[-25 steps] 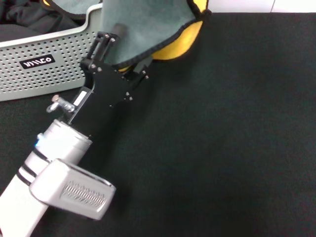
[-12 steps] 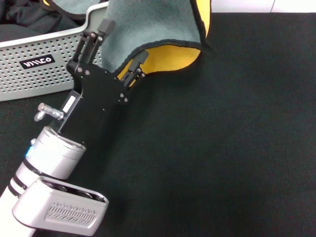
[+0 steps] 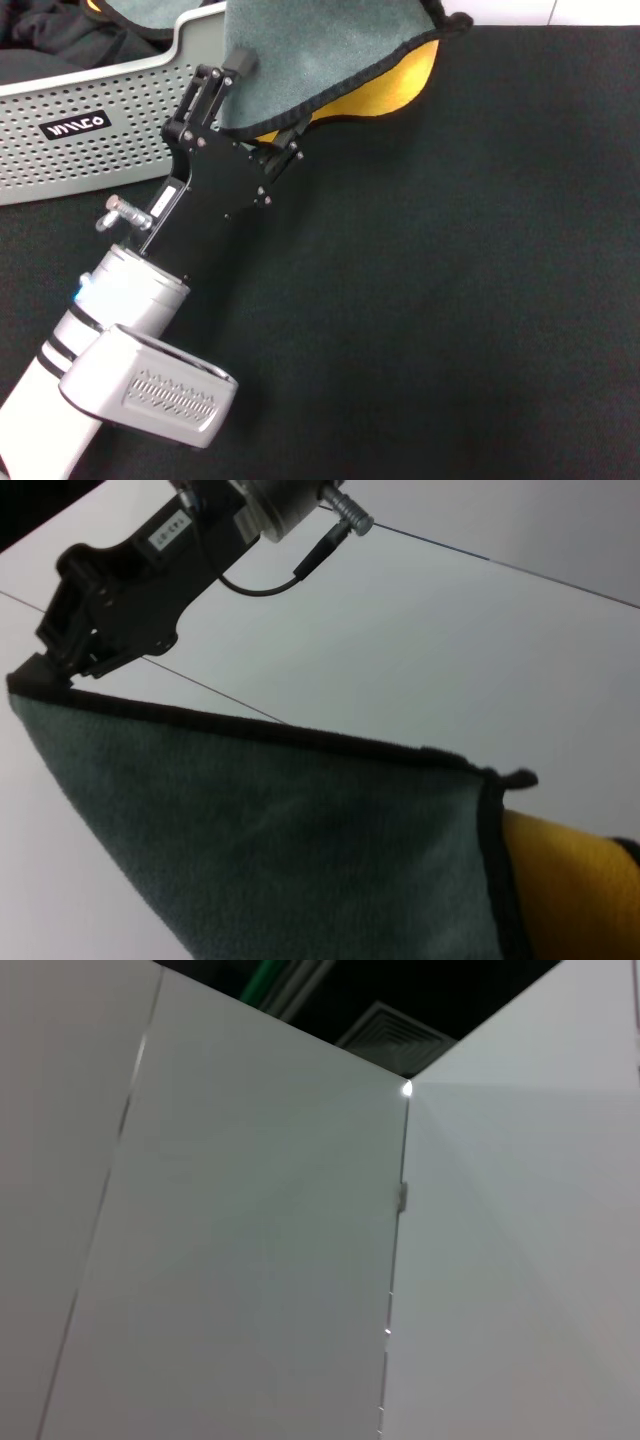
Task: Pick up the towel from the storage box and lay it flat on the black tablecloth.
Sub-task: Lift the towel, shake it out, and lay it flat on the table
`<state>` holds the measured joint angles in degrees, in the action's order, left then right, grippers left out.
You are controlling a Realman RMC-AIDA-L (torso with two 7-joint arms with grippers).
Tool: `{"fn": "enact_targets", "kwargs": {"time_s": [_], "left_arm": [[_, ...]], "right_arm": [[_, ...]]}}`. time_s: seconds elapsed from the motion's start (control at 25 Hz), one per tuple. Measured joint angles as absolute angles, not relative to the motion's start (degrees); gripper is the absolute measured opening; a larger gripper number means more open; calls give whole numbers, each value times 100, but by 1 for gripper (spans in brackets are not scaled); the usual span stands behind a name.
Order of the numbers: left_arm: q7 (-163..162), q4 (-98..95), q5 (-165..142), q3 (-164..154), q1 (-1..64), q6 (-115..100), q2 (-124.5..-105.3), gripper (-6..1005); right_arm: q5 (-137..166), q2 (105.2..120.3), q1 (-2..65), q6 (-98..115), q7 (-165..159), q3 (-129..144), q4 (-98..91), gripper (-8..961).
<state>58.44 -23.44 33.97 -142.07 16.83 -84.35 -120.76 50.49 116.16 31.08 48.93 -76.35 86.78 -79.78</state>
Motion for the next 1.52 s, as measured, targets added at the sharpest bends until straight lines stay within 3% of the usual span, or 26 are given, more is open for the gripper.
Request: {"fn": "enact_targets", "kwargs": {"time_s": [0.88, 1.52], "left_arm": [[6204, -2508, 3352, -14664, 1839, -9163, -12076, 769], [6009, -2651, 3381, -14734, 1896, -9849, -12076, 761]], "right_arm": [[4287, 11619, 3795, 4656, -7297, 8677, -6908, 7], [3936, 11619, 3850, 4686, -7213, 8843, -6448, 7]]}}
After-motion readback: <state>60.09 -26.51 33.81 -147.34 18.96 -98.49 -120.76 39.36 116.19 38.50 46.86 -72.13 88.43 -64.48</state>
